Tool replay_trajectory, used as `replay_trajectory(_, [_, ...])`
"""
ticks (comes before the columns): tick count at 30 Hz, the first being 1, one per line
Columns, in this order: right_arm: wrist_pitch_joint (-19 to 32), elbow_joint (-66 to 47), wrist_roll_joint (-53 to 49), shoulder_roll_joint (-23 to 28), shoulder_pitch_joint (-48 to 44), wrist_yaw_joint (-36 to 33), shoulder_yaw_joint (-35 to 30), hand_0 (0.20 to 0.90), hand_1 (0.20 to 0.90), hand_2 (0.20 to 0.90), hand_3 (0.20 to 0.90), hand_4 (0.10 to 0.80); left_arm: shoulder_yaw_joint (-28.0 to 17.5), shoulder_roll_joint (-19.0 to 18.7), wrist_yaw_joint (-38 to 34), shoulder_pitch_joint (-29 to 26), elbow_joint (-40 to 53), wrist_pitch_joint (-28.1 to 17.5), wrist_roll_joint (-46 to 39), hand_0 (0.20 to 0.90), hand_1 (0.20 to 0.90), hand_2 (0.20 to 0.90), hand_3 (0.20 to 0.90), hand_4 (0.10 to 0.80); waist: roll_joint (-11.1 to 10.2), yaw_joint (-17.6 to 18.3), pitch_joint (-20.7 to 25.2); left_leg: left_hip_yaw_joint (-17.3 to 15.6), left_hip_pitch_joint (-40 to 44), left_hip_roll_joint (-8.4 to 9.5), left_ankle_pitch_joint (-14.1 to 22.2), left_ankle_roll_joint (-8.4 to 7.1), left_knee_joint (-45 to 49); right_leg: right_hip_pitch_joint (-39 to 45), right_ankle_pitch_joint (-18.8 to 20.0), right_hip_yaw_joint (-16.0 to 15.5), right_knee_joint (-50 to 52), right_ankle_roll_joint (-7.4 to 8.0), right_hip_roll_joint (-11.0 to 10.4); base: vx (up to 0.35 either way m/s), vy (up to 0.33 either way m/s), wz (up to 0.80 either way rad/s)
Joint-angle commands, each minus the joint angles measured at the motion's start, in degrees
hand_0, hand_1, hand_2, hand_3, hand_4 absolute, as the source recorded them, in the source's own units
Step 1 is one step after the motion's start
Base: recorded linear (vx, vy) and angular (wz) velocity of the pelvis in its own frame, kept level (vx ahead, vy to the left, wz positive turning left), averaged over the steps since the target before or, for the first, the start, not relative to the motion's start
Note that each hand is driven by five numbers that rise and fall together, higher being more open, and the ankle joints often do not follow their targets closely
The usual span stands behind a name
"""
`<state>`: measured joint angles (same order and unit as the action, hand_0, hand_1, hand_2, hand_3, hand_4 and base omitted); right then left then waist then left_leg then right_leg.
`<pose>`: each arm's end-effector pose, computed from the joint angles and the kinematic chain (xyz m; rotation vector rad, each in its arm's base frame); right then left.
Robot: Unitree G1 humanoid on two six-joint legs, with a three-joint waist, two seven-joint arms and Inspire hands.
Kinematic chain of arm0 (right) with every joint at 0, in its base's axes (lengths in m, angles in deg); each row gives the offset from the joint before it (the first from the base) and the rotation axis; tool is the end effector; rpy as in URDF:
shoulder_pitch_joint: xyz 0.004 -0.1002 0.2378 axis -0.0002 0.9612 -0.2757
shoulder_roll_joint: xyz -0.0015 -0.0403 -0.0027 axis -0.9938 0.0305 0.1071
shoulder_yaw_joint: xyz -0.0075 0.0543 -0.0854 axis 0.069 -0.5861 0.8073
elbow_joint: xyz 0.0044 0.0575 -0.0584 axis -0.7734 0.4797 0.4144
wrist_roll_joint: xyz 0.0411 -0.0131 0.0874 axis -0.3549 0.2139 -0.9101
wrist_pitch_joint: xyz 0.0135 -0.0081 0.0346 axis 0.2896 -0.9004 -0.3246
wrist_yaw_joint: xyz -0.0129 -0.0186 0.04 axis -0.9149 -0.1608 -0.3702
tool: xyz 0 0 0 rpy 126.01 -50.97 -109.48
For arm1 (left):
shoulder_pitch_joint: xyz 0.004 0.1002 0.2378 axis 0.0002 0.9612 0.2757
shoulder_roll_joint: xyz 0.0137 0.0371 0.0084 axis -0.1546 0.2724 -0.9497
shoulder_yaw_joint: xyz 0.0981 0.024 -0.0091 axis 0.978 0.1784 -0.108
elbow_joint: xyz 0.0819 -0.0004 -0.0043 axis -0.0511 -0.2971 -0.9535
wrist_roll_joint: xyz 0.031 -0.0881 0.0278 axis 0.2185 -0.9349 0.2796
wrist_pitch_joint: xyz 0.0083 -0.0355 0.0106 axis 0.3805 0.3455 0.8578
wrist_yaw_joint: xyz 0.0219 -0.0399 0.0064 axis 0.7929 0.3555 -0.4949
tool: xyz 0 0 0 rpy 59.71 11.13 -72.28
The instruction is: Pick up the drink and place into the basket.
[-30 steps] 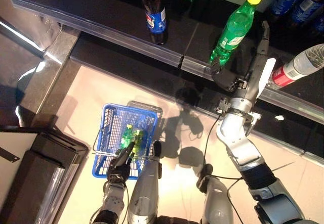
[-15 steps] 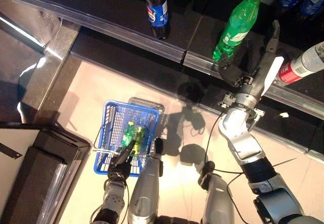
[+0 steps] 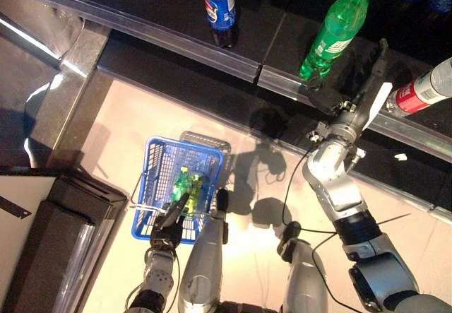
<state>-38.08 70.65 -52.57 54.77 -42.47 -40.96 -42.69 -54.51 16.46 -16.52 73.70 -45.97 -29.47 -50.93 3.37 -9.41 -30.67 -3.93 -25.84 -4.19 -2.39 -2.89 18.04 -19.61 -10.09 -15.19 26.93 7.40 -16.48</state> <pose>0.2938 -0.1344 0.1672 0.0521 -0.4483 -0.6074 0.1792 0.1905 -0.0589 -0.9890 0.3533 0.4363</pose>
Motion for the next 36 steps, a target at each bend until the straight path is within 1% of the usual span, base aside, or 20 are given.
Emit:
replay_trajectory(1, [6.60, -3.06, -1.96, 3.50, -8.61, 2.70, -5.05, 0.900, 0.900, 0.900, 0.900, 0.800, 4.55, -3.58, 2.01, 6.07, 4.09, -2.75, 2.33, 0.300, 0.300, 0.300, 0.200, 0.100, 1.74, -1.47, 0.88, 3.43, -1.62, -0.54, 0.93, -1.00, 1.91, -0.96, 4.70, -0.53, -0.90, -2.91, -0.22, 0.000, 0.000, 0.00])
replay_trajectory(6, [6.77, -1.76, -6.06, 4.02, -11.50, 5.52, -5.40, 0.900, 0.900, 0.900, 0.900, 0.800, 4.87, -4.15, 1.85, 5.36, 4.03, -2.50, 2.03, 0.300, 0.300, 0.300, 0.200, 0.100, 1.83, -1.87, 0.88, 3.60, -2.39, -0.18, 0.85, -0.73, 1.90, -2.03, 4.66, -0.61, -0.38, -2.90, -0.14, 0.001, -0.001, 0.01])
replay_trajectory(8, [6.07, -1.36, -5.12, 4.50, -12.79, 5.52, -5.46, 0.900, 0.900, 0.900, 0.900, 0.800, 4.98, -4.23, 1.95, 5.31, 4.12, -2.48, 1.98, 0.300, 0.300, 0.300, 0.200, 0.100, 1.91, -2.07, 0.88, 3.68, -2.66, -0.01, 0.85, -0.61, 1.97, -2.52, 4.61, -0.56, 0.01, -2.91, -0.10, 0.000, 0.000, 0.00])
replay_trajectory(12, [4.03, 1.04, -1.38, 6.64, -16.10, 3.42, -5.86, 0.900, 0.900, 0.900, 0.900, 0.800, 5.37, -4.58, 1.46, 4.82, 4.66, -2.07, 2.17, 0.300, 0.300, 0.300, 0.200, 0.100, 2.08, -2.53, 0.88, 3.81, -3.15, 0.31, 1.00, -0.37, 2.10, -3.09, 4.54, -0.70, 0.31, -2.82, -0.18, 0.002, 0.000, 0.02])
replay_trajectory(13, [2.15, 2.66, 0.81, 8.09, -17.49, 2.49, -5.94, 0.900, 0.900, 0.900, 0.900, 0.800, 5.37, -4.66, 1.34, 4.78, 4.77, -1.98, 2.25, 0.300, 0.300, 0.300, 0.200, 0.100, 2.16, -2.70, 0.88, 3.96, -3.45, 0.46, 1.07, -0.31, 2.30, -3.37, 4.53, -0.68, 0.51, -2.83, -0.19, 0.009, 0.003, 0.07])
replay_trajectory(16, [1.37, 4.79, -0.66, 10.13, -20.01, 3.24, -5.32, 0.900, 0.900, 0.900, 0.900, 0.800, 5.70, -5.17, 1.33, 4.78, 5.16, -1.68, 1.97, 0.300, 0.300, 0.300, 0.200, 0.100, 2.36, -3.03, 0.88, 4.22, -3.88, 0.68, 1.22, -0.23, 2.59, -4.03, 4.38, -0.69, 1.13, -2.87, -0.22, 0.014, 0.009, 0.08])
replay_trajectory(20, [1.09, 7.59, -2.25, 11.89, -22.83, 4.54, -3.87, 0.900, 0.900, 0.900, 0.900, 0.800, 5.90, -5.55, 1.78, 4.75, 5.37, -1.53, 1.41, 0.300, 0.300, 0.300, 0.200, 0.100, 2.45, -3.43, 0.88, 4.44, -4.34, 0.90, 1.45, -0.01, 2.84, -4.81, 4.03, -0.60, 1.84, -3.06, -0.21, 0.017, 0.011, 0.04])
replay_trajectory(28, [1.02, 11.59, -1.63, 15.14, -27.75, 4.49, -2.08, 0.900, 0.900, 0.900, 0.900, 0.800, 6.58, -6.57, 2.07, 4.69, 6.27, -0.90, 1.07, 0.300, 0.300, 0.300, 0.200, 0.100, 2.38, -4.21, 0.88, 4.89, -5.57, 1.37, 1.73, 0.34, 3.30, -6.21, 3.88, -0.64, 2.63, -2.94, -0.37, 0.000, 0.000, 0.01])
replay_trajectory(29, [1.03, 11.87, -1.79, 15.54, -28.32, 4.43, -1.86, 0.794, 0.794, 0.794, 0.776, 0.676, 6.53, -6.80, 1.90, 4.67, 6.52, -0.73, 0.96, 0.300, 0.300, 0.300, 0.200, 0.100, 2.31, -4.28, 0.88, 4.93, -5.73, 1.41, 1.79, 0.38, 3.36, -6.42, 3.83, -0.62, 2.79, -2.94, -0.33, 0.000, -0.002, 0.03])
replay_trajectory(30, [1.01, 12.01, -1.97, 15.78, -28.55, 4.50, -1.79, 0.599, 0.599, 0.599, 0.549, 0.449, 6.48, -6.93, 1.87, 4.73, 6.65, -0.63, 1.00, 0.300, 0.300, 0.300, 0.200, 0.100, 2.27, -4.31, 0.88, 4.94, -5.80, 1.42, 1.82, 0.40, 3.41, -6.49, 3.79, -0.61, 2.86, -2.96, -0.30, 0.000, -0.003, 0.04])
replay_trajectory(31, [0.95, 12.30, -2.37, 16.24, -29.00, 4.75, -1.69, 0.436, 0.436, 0.436, 0.359, 0.259, 6.44, -7.12, 1.84, 4.83, 6.80, -0.53, 1.05, 0.300, 0.300, 0.300, 0.200, 0.100, 2.19, -4.35, 0.88, 4.95, -5.90, 1.42, 1.90, 0.44, 3.47, -6.64, 3.72, -0.60, 2.97, -3.00, -0.25, 0.000, -0.002, 0.04])
replay_trajectory(32, [1.01, 12.48, -2.72, 16.43, -29.23, 4.88, -1.58, 0.305, 0.305, 0.305, 0.205, 0.105, 6.49, -7.22, 1.81, 4.84, 6.84, -0.50, 0.98, 0.300, 0.300, 0.300, 0.200, 0.100, 2.17, -4.37, 0.88, 4.97, -5.92, 1.44, 1.94, 0.48, 3.50, -6.70, 3.70, -0.60, 3.05, -3.02, -0.23, -0.002, -0.003, 0.04])
replay_trajectory(36, [1.54, 13.41, -4.07, 17.52, -29.75, 6.15, -0.91, 0.300, 0.300, 0.300, 0.200, 0.100, 6.17, -7.52, 2.42, 5.04, 7.03, -0.46, 0.85, 0.300, 0.300, 0.300, 0.200, 0.100, 2.00, -4.43, 0.88, 4.85, -6.08, 1.43, 2.27, 0.69, 3.97, -6.95, 3.52, -0.72, 3.46, -3.16, -0.31, 0.000, 0.000, 0.00])
